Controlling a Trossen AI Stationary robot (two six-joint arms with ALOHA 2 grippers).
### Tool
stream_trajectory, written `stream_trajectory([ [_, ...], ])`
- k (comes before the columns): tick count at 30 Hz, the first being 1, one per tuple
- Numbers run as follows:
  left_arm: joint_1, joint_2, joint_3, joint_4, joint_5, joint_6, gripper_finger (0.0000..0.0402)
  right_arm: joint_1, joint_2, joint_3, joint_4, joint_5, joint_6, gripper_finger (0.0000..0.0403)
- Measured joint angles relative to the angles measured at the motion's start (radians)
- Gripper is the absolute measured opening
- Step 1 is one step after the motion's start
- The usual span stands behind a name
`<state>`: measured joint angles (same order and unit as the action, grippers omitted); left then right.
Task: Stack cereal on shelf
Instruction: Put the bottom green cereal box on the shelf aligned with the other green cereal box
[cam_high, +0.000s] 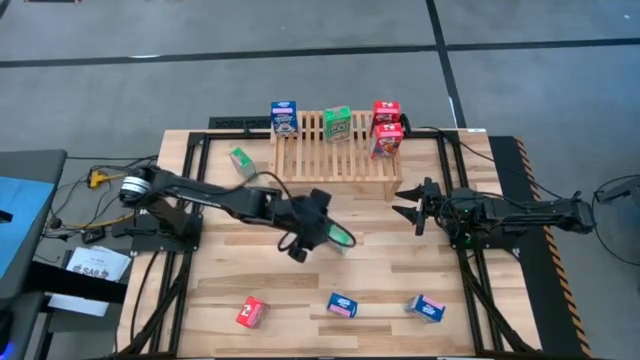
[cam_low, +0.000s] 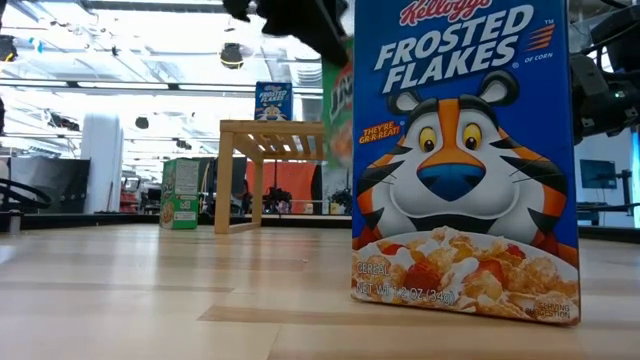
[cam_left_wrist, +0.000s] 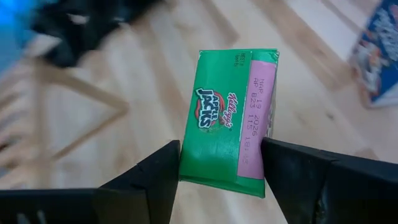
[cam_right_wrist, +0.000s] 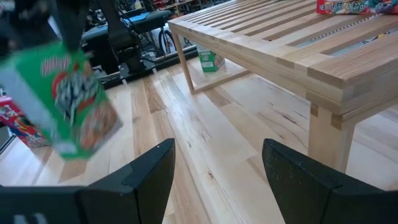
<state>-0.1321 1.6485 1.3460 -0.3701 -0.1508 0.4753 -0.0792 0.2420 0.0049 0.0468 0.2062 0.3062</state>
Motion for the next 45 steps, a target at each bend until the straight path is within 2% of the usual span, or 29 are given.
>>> stream_trajectory([
  [9,0.068,-0.178,0.000,0.013,-0.093,0.031,0.0201,0.000,0.000,0.000,0.000,0.000,0.000,0.0266],
  [14,0.123,-0.260,0.000,0.108,-0.143,0.136,0.0201,0.000,0.000,0.000,0.000,0.000,0.000,0.0266],
  [18,0.182,-0.292,0.000,0.200,-0.144,0.172,0.0201,0.000,0.000,0.000,0.000,0.000,0.000,0.0266],
  [24,0.292,-0.282,0.000,0.295,-0.136,0.198,0.0201,0.000,0.000,0.000,0.000,0.000,0.000,0.0266],
  [31,0.398,-0.231,0.002,0.313,-0.030,0.102,0.0201,0.000,0.000,0.000,0.000,0.000,0.000,0.0266],
  [45,0.433,-0.118,0.001,0.388,0.009,0.006,0.0201,0.000,0.000,0.000,0.002,0.000,0.000,0.0266],
])
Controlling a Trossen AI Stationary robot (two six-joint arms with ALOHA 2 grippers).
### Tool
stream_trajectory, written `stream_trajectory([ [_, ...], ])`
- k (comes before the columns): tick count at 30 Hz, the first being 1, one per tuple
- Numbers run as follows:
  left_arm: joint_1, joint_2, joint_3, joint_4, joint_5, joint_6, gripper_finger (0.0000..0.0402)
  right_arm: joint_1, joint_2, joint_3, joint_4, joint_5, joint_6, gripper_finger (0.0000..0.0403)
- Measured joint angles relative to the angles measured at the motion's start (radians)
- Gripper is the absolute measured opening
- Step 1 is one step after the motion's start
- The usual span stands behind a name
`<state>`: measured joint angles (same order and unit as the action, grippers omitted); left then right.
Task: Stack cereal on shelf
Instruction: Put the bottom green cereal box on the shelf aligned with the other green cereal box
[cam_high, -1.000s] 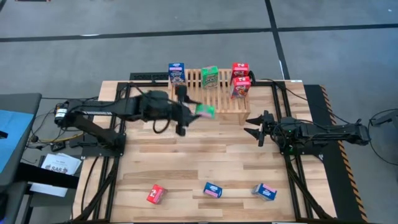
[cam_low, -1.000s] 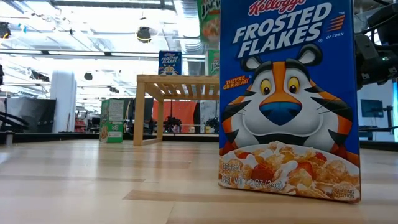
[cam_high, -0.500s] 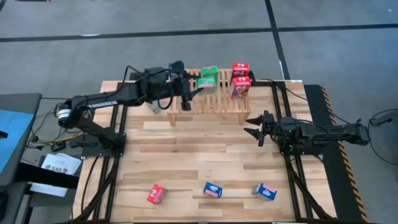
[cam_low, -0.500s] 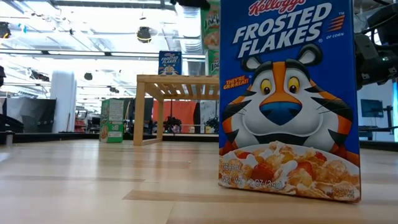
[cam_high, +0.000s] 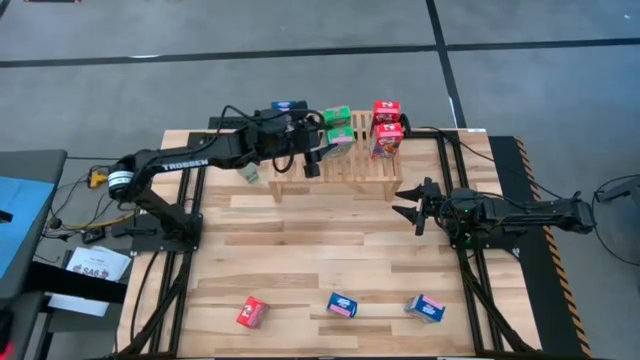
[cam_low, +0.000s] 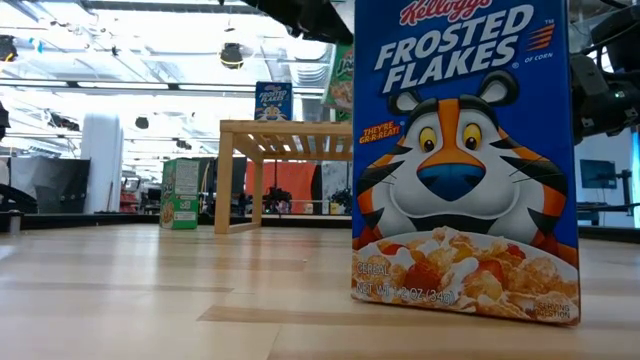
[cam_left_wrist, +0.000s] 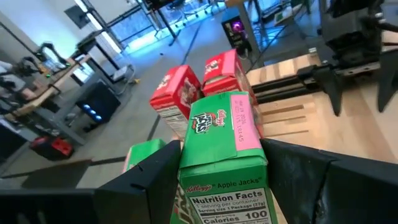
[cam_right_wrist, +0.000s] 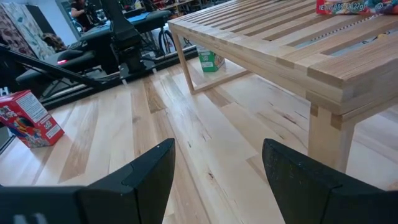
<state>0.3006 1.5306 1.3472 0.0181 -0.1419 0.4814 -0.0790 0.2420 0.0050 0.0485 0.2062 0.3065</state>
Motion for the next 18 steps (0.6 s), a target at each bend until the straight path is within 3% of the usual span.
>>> stream_trajectory([
  [10,0.032,0.045,-0.001,0.000,0.076,-0.121,0.0201,0.000,0.000,0.000,0.001,0.000,0.000,0.0266],
  [18,0.044,0.044,-0.001,-0.033,0.079,-0.191,0.0201,0.000,0.000,0.000,0.001,0.000,0.000,0.0266],
])
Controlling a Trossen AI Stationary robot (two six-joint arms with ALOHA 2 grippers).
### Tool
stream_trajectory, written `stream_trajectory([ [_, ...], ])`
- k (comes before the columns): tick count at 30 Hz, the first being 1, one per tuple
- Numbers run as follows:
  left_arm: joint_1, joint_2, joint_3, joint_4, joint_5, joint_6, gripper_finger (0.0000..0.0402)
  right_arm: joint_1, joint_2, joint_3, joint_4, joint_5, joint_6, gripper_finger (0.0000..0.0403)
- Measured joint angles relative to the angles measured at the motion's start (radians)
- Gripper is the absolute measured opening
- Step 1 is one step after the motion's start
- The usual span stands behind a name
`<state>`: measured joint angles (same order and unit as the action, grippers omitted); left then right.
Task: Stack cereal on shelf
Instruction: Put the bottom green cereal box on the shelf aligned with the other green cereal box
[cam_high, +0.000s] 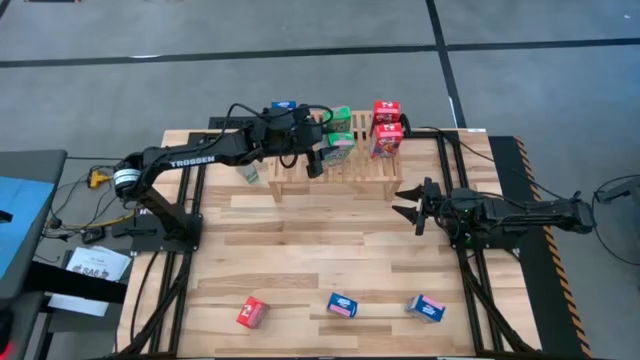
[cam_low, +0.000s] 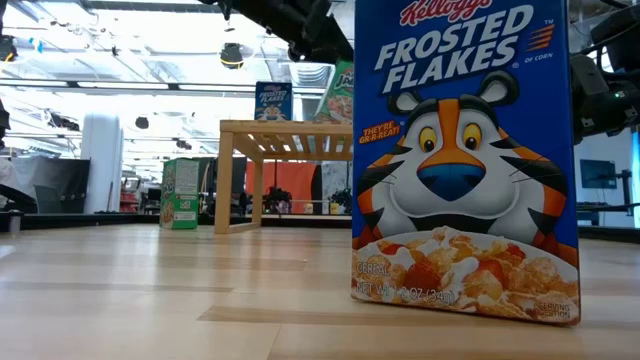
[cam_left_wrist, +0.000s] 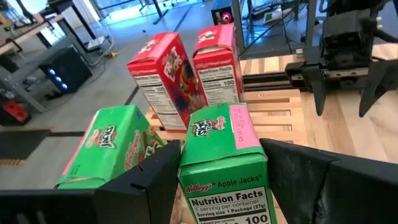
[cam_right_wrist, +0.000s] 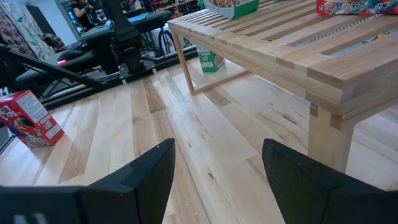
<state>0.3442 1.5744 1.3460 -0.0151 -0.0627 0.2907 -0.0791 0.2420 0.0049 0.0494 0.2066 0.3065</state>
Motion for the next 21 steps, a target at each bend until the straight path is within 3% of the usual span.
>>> stream_trajectory([
  [21,0.024,0.018,-0.007,0.191,0.041,0.012,0.0184,0.000,0.000,0.000,0.000,0.000,0.000,0.0266],
])
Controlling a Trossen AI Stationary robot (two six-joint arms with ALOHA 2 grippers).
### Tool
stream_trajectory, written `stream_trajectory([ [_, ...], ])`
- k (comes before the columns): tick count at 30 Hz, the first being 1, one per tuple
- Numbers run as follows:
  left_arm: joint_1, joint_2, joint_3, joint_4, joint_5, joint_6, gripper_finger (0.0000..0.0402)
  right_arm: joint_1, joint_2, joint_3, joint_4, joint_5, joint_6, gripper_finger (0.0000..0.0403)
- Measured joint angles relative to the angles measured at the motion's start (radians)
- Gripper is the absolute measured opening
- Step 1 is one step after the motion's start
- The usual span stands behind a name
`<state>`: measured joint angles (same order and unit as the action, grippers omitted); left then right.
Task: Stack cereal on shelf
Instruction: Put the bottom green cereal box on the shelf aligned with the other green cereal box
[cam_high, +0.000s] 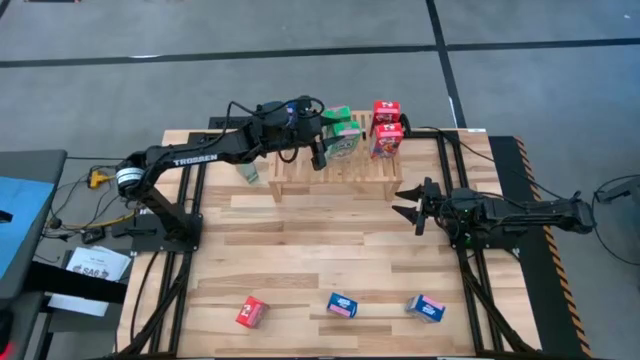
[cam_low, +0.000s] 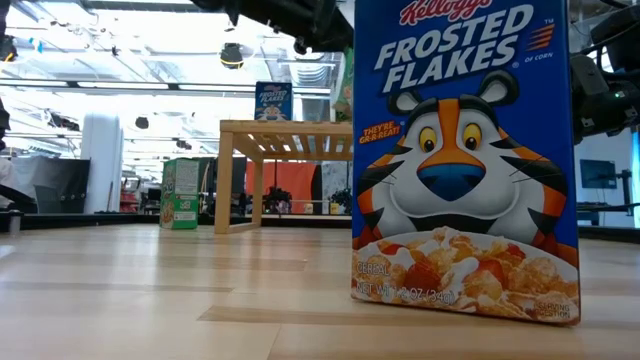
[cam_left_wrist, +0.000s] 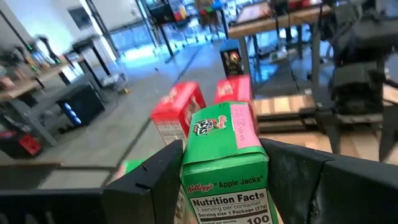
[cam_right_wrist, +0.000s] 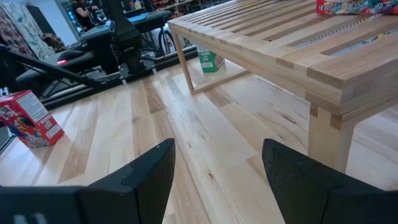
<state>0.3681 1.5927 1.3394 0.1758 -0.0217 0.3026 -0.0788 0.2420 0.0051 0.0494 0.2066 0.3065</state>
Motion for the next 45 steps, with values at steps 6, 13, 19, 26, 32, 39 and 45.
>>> stream_trajectory([
  [6,0.014,0.031,-0.001,0.035,0.017,0.008,0.0187,0.000,0.000,0.000,0.000,0.000,0.000,0.0266],
  [13,0.021,0.029,-0.001,0.027,-0.006,0.024,0.0188,0.000,0.000,0.000,0.000,-0.001,0.000,0.0266],
  [19,0.029,0.048,-0.002,-0.001,0.001,-0.001,0.0188,0.000,0.000,0.000,-0.001,-0.001,0.000,0.0266],
  [26,0.028,0.081,0.000,0.038,0.011,-0.010,0.0188,0.000,0.000,0.000,-0.001,-0.001,0.000,0.0266],
  [32,0.032,0.093,0.001,0.038,0.017,-0.020,0.0188,0.000,0.000,0.000,-0.001,-0.001,0.000,0.0266],
  [39,0.032,0.093,0.001,0.023,0.009,-0.026,0.0188,0.000,0.000,0.000,-0.001,-0.001,0.000,0.0266],
  [45,0.031,0.093,0.001,0.010,0.009,-0.028,0.0188,0.000,0.000,0.000,-0.002,-0.001,0.000,0.0266],
])
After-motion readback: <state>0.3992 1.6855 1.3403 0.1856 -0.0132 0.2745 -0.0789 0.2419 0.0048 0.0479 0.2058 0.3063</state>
